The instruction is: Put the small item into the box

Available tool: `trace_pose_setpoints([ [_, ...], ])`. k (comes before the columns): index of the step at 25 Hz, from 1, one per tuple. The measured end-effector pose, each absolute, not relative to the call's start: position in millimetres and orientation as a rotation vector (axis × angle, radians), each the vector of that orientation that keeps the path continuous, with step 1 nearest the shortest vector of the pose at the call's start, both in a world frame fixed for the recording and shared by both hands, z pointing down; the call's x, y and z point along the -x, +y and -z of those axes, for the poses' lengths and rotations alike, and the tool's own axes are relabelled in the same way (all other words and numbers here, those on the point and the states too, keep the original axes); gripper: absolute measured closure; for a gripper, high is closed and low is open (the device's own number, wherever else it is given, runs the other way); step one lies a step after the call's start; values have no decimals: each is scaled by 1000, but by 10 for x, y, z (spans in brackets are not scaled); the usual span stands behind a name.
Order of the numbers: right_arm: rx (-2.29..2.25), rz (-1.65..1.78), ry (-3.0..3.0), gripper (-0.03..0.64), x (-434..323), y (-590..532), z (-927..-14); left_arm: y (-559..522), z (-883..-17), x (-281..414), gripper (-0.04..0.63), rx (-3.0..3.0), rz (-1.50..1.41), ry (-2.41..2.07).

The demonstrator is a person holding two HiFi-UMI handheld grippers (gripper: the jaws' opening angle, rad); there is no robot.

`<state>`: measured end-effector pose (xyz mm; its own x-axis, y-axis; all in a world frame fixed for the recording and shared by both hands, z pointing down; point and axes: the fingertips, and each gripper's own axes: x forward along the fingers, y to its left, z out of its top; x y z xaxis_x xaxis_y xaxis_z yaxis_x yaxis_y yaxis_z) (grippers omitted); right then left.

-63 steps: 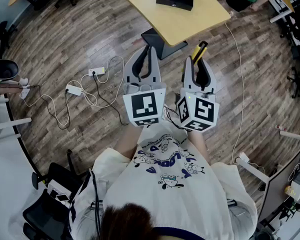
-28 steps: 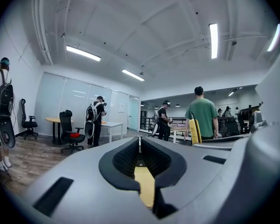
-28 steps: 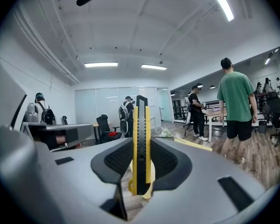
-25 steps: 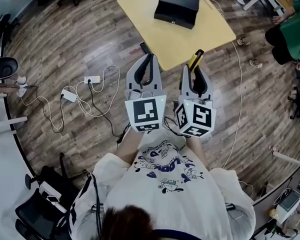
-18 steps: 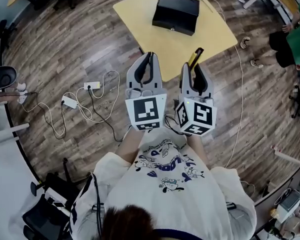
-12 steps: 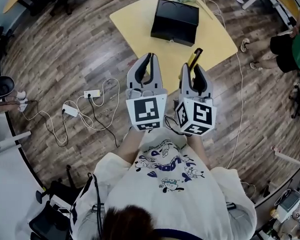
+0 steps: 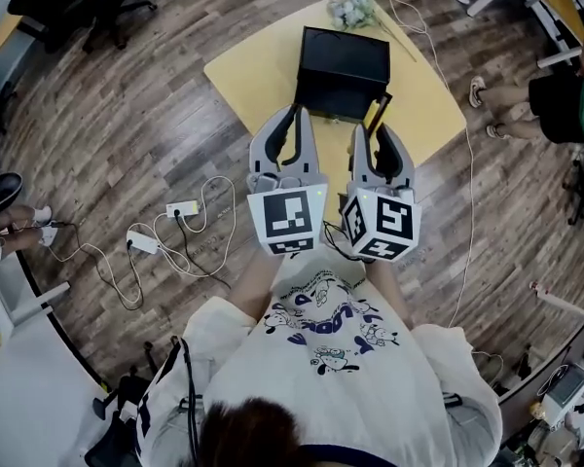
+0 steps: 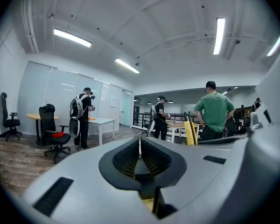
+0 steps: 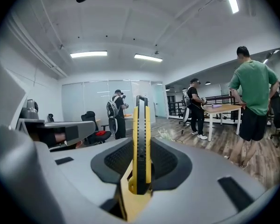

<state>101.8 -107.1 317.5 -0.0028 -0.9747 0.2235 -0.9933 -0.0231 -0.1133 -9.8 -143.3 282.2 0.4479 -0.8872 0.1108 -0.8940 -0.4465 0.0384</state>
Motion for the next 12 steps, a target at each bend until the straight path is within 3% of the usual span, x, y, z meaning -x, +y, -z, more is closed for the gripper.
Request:
trace_pose_setpoints([
  [12,-2093,-395,-2092,491,-1065,-1576,-3335,-1928,-3176,-46,571,-2535,-202,-1502],
])
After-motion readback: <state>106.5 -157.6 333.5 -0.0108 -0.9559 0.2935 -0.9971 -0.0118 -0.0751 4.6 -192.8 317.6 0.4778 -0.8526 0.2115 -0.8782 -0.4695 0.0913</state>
